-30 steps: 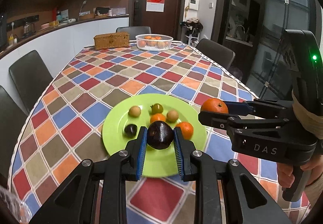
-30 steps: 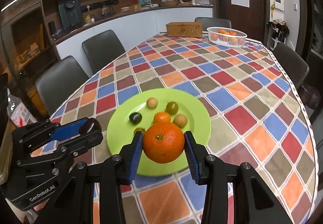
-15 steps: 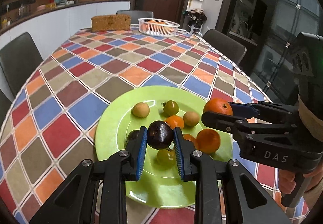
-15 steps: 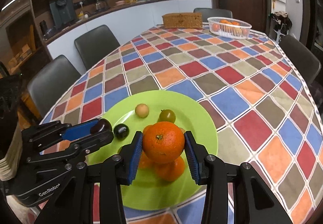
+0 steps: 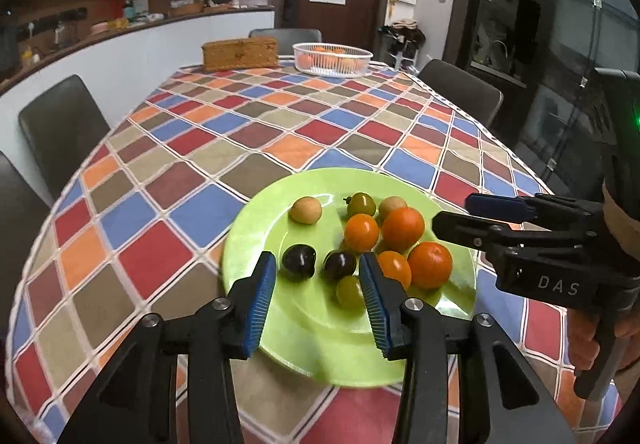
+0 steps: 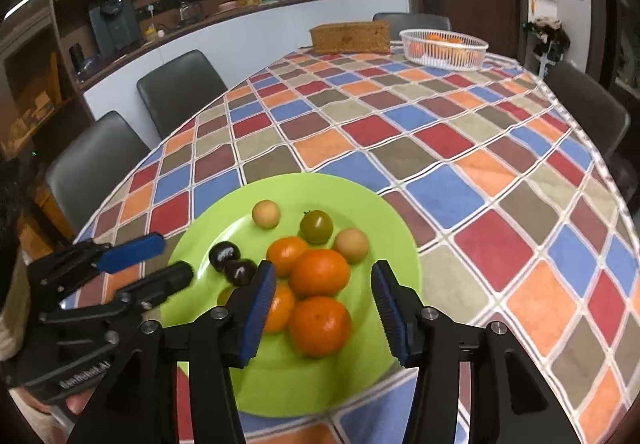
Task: Organize fruits
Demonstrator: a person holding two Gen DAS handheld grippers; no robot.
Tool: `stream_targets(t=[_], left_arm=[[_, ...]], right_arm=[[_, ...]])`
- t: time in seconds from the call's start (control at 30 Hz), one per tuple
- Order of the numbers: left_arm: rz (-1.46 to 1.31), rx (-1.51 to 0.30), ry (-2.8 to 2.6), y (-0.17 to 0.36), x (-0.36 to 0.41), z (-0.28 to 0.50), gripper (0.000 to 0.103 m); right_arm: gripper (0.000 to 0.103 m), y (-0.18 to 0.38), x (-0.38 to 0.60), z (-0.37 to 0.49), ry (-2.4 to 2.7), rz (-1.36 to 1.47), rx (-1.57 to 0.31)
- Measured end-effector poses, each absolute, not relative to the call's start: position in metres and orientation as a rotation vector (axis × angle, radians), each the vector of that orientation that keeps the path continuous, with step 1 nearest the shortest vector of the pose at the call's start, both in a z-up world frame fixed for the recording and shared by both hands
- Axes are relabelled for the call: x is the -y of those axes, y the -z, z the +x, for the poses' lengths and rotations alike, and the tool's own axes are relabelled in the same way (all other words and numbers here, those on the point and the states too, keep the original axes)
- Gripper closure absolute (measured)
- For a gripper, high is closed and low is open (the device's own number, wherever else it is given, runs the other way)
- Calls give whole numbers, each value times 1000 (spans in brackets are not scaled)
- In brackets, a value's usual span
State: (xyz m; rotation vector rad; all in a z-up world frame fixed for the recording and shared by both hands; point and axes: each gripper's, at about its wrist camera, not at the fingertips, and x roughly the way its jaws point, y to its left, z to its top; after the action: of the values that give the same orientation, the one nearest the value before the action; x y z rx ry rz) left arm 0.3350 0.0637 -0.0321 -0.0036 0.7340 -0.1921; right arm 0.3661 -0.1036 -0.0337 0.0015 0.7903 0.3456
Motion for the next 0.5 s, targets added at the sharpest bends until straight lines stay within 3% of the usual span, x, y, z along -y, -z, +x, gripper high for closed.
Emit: stream_targets(t=[0.5], left_arm=[[71, -599, 45, -11, -54, 243, 25]], right_arm=[[26, -8, 127, 266, -188, -67, -671]])
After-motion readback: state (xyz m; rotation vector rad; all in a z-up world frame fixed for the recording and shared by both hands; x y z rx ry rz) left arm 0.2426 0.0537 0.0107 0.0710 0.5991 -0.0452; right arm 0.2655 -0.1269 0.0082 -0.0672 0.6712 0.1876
